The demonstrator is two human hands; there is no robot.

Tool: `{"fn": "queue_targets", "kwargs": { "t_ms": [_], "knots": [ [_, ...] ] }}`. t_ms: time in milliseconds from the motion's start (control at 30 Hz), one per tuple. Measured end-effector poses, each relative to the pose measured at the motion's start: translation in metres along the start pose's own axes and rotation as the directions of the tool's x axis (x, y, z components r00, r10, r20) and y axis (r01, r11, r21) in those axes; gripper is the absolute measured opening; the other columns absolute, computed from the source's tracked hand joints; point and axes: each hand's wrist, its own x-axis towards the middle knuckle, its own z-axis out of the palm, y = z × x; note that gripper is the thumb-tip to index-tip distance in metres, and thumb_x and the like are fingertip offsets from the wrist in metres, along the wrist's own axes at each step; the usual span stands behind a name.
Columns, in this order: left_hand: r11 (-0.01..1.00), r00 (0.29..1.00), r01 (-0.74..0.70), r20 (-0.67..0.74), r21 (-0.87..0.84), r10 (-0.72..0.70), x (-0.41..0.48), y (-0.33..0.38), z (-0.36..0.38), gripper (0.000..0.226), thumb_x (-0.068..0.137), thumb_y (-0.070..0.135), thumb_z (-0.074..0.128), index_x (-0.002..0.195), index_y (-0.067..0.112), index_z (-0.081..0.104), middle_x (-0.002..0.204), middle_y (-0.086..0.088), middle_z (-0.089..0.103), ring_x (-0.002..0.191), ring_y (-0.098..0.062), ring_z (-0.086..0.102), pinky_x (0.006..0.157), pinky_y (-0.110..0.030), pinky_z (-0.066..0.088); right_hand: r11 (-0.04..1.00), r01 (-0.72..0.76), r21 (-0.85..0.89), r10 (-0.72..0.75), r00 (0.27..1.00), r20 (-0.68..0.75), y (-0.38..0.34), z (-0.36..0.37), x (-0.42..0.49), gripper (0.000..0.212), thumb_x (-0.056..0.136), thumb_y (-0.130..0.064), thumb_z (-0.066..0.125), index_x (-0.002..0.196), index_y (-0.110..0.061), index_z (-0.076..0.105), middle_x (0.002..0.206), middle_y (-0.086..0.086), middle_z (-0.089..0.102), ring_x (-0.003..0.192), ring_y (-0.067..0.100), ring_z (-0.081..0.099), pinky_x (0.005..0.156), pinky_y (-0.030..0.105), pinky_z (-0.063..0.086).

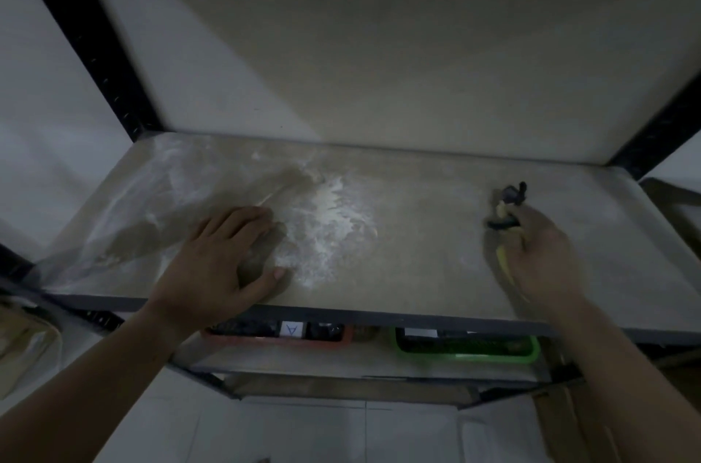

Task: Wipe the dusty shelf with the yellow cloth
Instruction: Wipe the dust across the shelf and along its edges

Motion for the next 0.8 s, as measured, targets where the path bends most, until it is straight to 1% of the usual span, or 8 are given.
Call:
{"fn": "queue_targets", "kwargs": {
  "t_ms": [67,200,300,367,467,567,667,800],
  "knots": [
    [1.0,1.0,0.003,0.003,-0.004,-0.003,-0.001,0.0,-0.001,0.073,0.095,0.069,0.041,0.144,0.017,0.058,0.147,0.002,0.053,0.137,-0.021,0.048,0.11,-0.043,0.041,0.999,0.037,0.018,-0.037,0.999,0.008,-0.038,0.021,-0.014,0.039,0.092,-0.017,0.049,0.13,-0.016,0.056,0.124,0.009,0.062,0.101,0.032,0.061,0.085,0.037,0.049],
    [1.0,1.0,0.003,0.012,0.006,-0.003,0.0,0.003,-0.003,0.074,0.095,0.068,0.042,0.144,0.016,0.058,0.148,0.001,0.053,0.137,-0.021,0.048,0.109,-0.04,0.038,0.922,0.183,0.342,-0.242,0.961,0.137,-0.14,0.068,-0.028,0.042,0.09,-0.016,0.046,0.13,-0.027,0.054,0.115,-0.008,0.062,0.099,0.016,0.059,0.084,0.03,0.05],
    [1.0,1.0,0.003,0.017,0.0,-0.003,0.0,0.004,-0.004,0.075,0.095,0.069,0.04,0.145,0.015,0.058,0.15,0.0,0.053,0.138,-0.02,0.047,0.108,-0.038,0.037,0.838,0.11,0.535,-0.25,0.948,0.197,-0.165,0.07,-0.014,0.042,0.095,-0.008,0.044,0.134,-0.018,0.056,0.125,-0.002,0.061,0.105,0.014,0.059,0.087,0.02,0.048],
    [1.0,1.0,0.003,0.015,0.002,-0.003,0.0,0.004,-0.003,0.076,0.094,0.069,0.04,0.144,0.014,0.059,0.149,-0.001,0.054,0.137,-0.021,0.047,0.108,-0.04,0.039,0.698,0.075,0.713,-0.21,0.972,0.103,-0.149,0.047,-0.001,0.034,0.097,-0.003,0.041,0.127,-0.001,0.057,0.115,0.002,0.063,0.097,0.004,0.062,0.083,0.008,0.045],
    [1.0,1.0,-0.002,0.007,0.01,0.002,0.0,0.004,-0.002,0.073,0.094,0.067,0.043,0.142,0.014,0.06,0.147,-0.002,0.055,0.136,-0.023,0.049,0.107,-0.042,0.04,0.804,0.036,0.594,0.056,0.989,-0.135,-0.096,0.016,0.03,0.032,0.09,-0.006,0.039,0.106,0.001,0.066,0.099,0.005,0.067,0.085,-0.005,0.063,0.074,0.006,0.04],
    [1.0,1.0,0.0,-0.004,0.0,0.0,0.0,0.003,-0.002,0.071,0.094,0.065,0.046,0.142,0.014,0.06,0.146,-0.002,0.056,0.135,-0.023,0.05,0.106,-0.042,0.042,0.87,-0.327,0.369,0.369,0.928,-0.048,-0.027,-0.003,0.061,0.035,0.092,-0.017,0.039,0.11,-0.012,0.068,0.108,0.014,0.067,0.103,0.03,0.061,0.079,0.026,0.04],
    [1.0,1.0,0.0,-0.002,-0.005,0.0,0.0,0.002,-0.002,0.071,0.093,0.065,0.046,0.142,0.014,0.06,0.145,-0.001,0.055,0.135,-0.023,0.05,0.106,-0.044,0.044,0.93,-0.331,0.162,0.345,0.936,-0.072,0.013,0.0,0.067,0.038,0.092,-0.02,0.044,0.119,-0.002,0.064,0.123,0.026,0.057,0.107,0.043,0.057,0.097,0.042,0.045],
    [1.0,1.0,-0.014,-0.008,-0.004,0.014,-0.001,0.001,-0.001,0.07,0.094,0.064,0.046,0.141,0.013,0.06,0.145,-0.001,0.055,0.134,-0.024,0.05,0.105,-0.044,0.044,0.981,-0.151,-0.12,0.135,0.982,-0.131,0.015,0.012,0.063,0.05,0.081,-0.029,0.04,0.116,-0.003,0.063,0.111,0.027,0.059,0.095,0.044,0.059,0.083,0.044,0.049]
  ]
}}
